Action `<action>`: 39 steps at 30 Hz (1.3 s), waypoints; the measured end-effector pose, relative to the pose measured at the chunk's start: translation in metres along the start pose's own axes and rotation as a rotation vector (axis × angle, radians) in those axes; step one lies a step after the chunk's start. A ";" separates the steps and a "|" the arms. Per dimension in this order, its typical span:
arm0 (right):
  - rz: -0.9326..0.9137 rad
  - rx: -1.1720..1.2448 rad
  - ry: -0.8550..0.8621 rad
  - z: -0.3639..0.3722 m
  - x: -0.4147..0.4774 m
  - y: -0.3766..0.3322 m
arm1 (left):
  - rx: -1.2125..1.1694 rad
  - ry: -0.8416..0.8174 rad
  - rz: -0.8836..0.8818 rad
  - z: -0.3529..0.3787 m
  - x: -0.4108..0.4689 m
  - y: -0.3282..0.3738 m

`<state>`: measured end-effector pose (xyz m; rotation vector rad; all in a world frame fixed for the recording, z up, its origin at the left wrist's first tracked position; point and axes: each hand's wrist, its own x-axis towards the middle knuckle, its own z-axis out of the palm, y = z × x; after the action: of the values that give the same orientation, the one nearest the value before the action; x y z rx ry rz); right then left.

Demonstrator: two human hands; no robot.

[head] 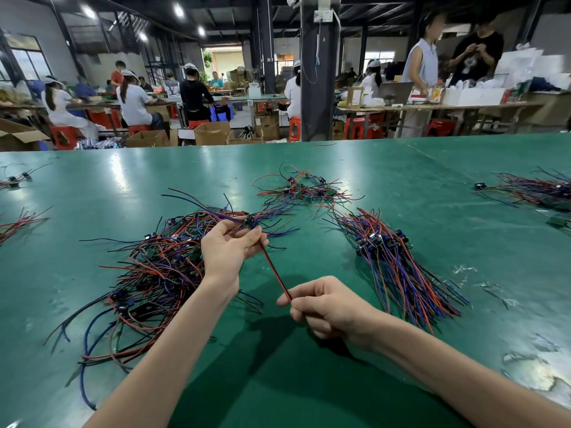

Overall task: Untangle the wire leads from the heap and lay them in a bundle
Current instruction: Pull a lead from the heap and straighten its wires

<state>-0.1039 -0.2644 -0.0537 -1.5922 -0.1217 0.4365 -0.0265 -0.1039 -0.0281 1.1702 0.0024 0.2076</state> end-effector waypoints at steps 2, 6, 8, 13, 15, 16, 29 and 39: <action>-0.130 -0.415 0.100 0.001 0.000 0.002 | 0.005 0.001 -0.002 0.000 -0.001 0.000; -0.338 -0.794 0.123 0.006 -0.001 0.010 | 0.013 0.010 -0.011 0.000 -0.002 -0.001; -0.332 -0.769 0.111 0.006 -0.001 0.010 | 0.008 0.013 -0.013 0.000 -0.002 0.000; -0.131 -0.188 0.000 0.003 -0.002 0.003 | 0.008 0.016 -0.005 0.000 -0.003 0.000; -0.043 0.109 -0.116 0.001 -0.002 0.001 | 0.011 0.020 0.004 0.001 -0.003 0.001; -0.011 0.222 -0.171 -0.001 -0.003 0.000 | 0.013 0.019 0.012 0.002 -0.003 0.002; -0.057 0.170 -0.258 -0.007 -0.005 -0.002 | -0.063 -0.006 -0.025 0.004 -0.004 0.001; 0.017 -0.120 -0.158 -0.031 -0.003 -0.013 | -0.097 -0.172 -0.314 0.018 -0.018 -0.012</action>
<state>-0.0934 -0.2935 -0.0403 -1.6765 -0.2593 0.5776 -0.0400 -0.1274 -0.0344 1.0716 0.0246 -0.1690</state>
